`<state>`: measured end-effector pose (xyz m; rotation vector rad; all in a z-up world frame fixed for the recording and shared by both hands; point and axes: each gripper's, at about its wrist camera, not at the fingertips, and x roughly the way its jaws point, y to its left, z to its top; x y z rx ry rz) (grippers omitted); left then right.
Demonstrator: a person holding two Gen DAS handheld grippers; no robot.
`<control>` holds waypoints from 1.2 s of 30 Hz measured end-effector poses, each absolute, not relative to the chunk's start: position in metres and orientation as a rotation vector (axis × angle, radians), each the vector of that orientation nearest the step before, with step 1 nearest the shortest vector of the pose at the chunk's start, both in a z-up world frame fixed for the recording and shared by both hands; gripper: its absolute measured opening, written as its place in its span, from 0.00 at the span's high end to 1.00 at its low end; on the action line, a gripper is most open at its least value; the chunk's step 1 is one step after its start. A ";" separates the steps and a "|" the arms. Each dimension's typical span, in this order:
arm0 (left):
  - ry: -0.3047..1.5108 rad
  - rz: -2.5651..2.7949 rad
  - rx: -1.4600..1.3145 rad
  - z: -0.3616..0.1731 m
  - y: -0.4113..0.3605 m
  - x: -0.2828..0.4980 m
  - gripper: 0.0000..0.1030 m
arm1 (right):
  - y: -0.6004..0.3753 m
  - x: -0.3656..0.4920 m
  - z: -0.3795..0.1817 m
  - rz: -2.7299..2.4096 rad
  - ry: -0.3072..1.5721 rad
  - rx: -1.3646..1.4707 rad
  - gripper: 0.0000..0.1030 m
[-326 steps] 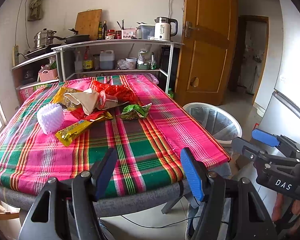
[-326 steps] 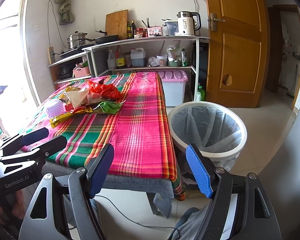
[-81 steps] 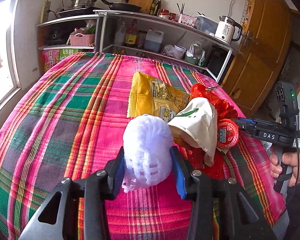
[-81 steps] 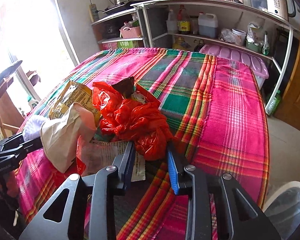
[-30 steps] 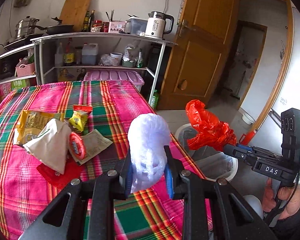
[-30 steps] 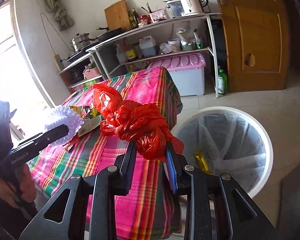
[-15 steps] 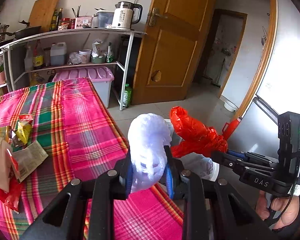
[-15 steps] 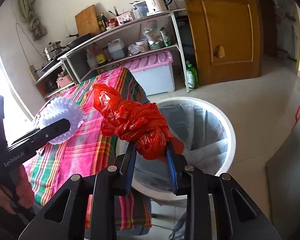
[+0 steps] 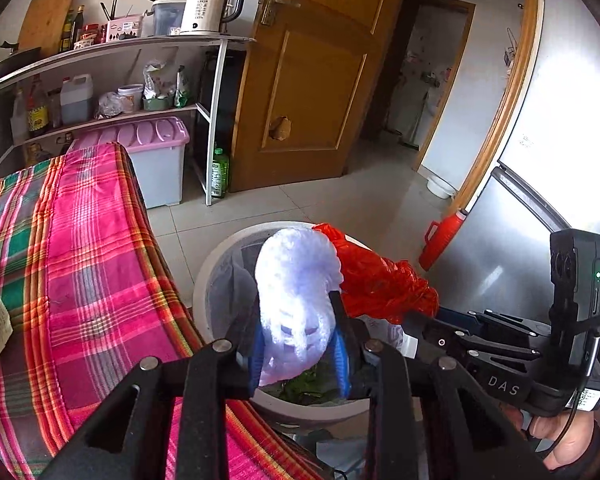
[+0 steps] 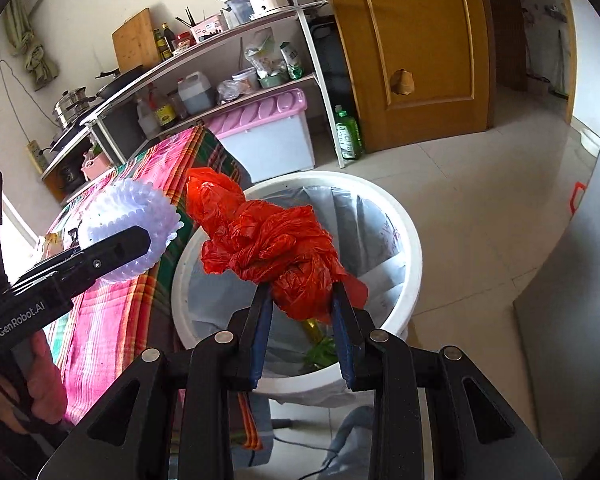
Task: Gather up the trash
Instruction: 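Carry the net and red bag over the bin and open both tools, then move both tools back over the table toward the paper bag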
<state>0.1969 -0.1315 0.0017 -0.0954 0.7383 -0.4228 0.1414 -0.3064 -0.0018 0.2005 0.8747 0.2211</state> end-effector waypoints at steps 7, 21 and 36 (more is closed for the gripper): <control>0.773 -0.423 -0.096 -0.009 -0.144 0.208 0.66 | -0.318 0.147 -0.012 0.194 0.904 0.217 0.68; 0.769 -0.434 -0.124 -0.007 -0.141 0.208 0.53 | -0.320 0.141 -0.003 0.189 0.870 0.209 0.54; 0.687 -0.393 -0.158 0.016 -0.104 0.173 0.53 | -0.285 0.120 0.031 0.278 0.768 0.161 0.54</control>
